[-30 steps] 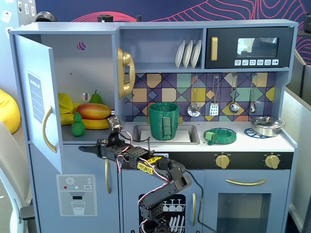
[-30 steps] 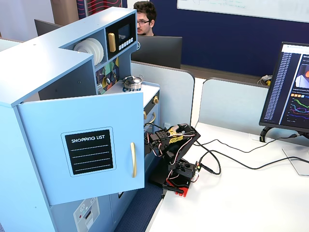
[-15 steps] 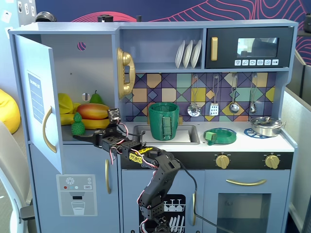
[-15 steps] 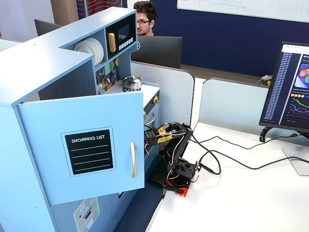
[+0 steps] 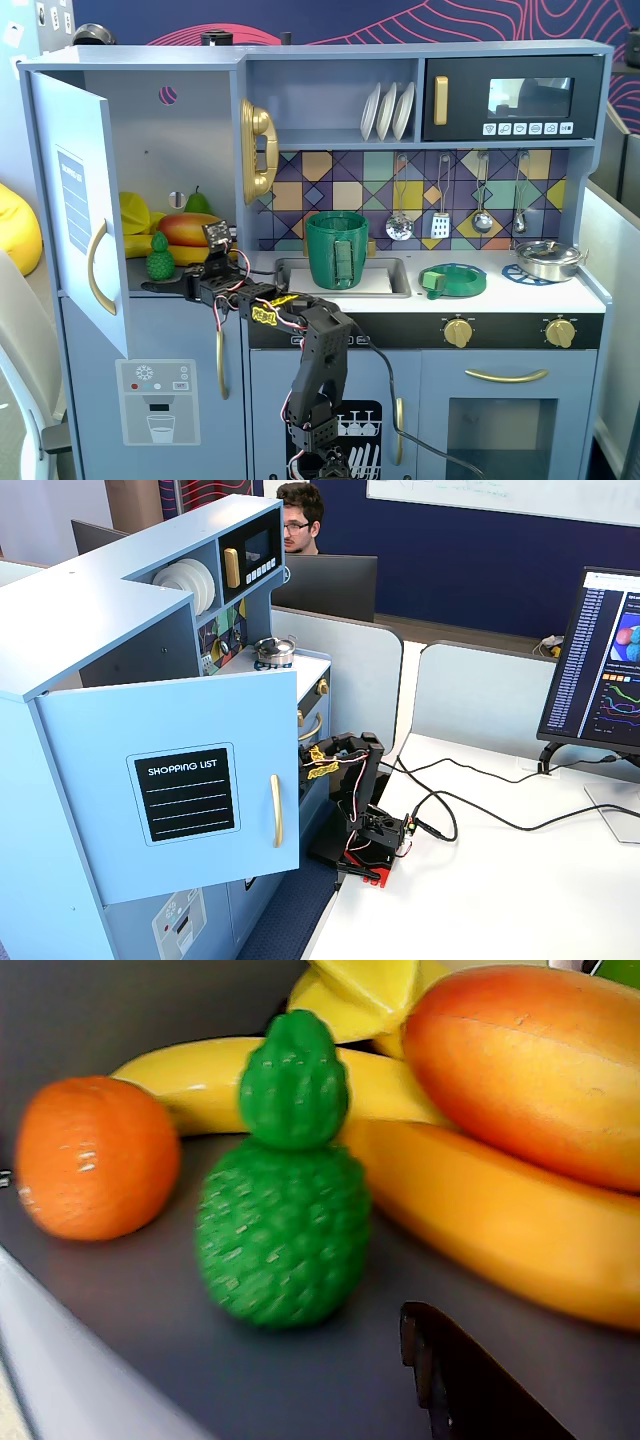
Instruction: Pick up the green pineapple from the left cabinet and place it in the green recipient
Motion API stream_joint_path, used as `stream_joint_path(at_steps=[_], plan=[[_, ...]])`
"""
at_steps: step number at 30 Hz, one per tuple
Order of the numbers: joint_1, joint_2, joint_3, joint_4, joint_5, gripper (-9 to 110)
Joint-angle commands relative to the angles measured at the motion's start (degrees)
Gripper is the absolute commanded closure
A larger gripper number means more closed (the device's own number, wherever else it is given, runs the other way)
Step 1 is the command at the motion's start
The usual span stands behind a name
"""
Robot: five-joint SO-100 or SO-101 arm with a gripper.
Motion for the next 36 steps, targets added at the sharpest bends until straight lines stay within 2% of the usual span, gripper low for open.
stream_joint_path(at_steps=[1, 28, 36], plan=[[1.2, -2.6, -7.9, -1.8, -0.3, 47], [-0.4, -20.7, -29.6, 1.7, 1.0, 50], [-1.4, -24.2, -33.6, 2.5, 2.0, 55]])
